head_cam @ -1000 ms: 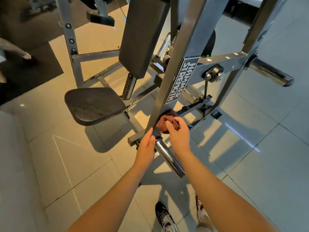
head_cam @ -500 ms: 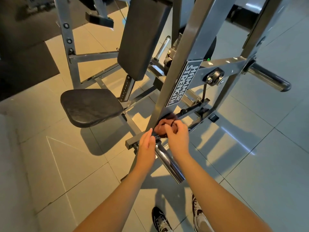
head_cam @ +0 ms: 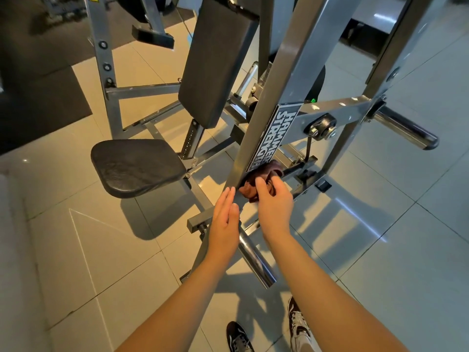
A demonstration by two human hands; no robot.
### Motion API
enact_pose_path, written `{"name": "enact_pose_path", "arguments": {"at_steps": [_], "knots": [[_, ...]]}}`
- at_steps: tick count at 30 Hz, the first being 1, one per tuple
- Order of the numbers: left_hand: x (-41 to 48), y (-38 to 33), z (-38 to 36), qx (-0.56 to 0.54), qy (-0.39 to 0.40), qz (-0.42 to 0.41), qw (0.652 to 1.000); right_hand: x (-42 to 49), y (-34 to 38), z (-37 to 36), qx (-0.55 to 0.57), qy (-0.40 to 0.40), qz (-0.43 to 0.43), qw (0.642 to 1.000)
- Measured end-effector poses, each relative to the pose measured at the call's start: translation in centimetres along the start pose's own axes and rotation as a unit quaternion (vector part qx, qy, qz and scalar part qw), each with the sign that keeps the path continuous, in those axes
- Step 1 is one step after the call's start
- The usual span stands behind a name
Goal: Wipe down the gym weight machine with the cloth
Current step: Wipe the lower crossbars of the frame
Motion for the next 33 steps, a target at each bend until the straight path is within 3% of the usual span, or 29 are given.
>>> {"name": "enact_pose_path", "arguments": {"at_steps": [5,9,16,23,29,33], "knots": [[0.1,0.3,0.0,-0.024,-0.015,0.009,1.000,-1.0,-1.7,-2.0,-0.023,-0.013,-0.050,0.998],[0.0,0.3,0.2,-0.006,-0.020,0.012,1.000,-1.6,-5.4,-3.3,-0.074,0.105,-0.117,0.985],[-4.2,2.4,1.2,-0.004,-0.013,0.101,0.995,-5.2,-6.2,-1.3,0.035,0.226,-0.180,0.957],[-10.0,2.6,0.1,-0.018,-0.185,0.179,0.966,-7.5,-8.2,0.9,0.025,0.323,-0.235,0.916],[-15.7,3.4,-1.7,-0.102,-0.321,0.228,0.914,-10.1,-9.7,2.8,-0.058,0.426,-0.133,0.893],[-19.0,4.8,-2.5,-0.170,-0.369,0.241,0.881,-12.8,-11.6,3.7,-0.066,0.467,-0.192,0.861]]}}
Point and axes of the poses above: each hand's wrist, its own x-axis towards the middle knuckle, its own z-axis out of the back of the hand, y = z × x, the point moved 5 cm from there along x, towards the middle knuckle, and after that the axes turned 9 degrees about -z, right-handed, at the moved point
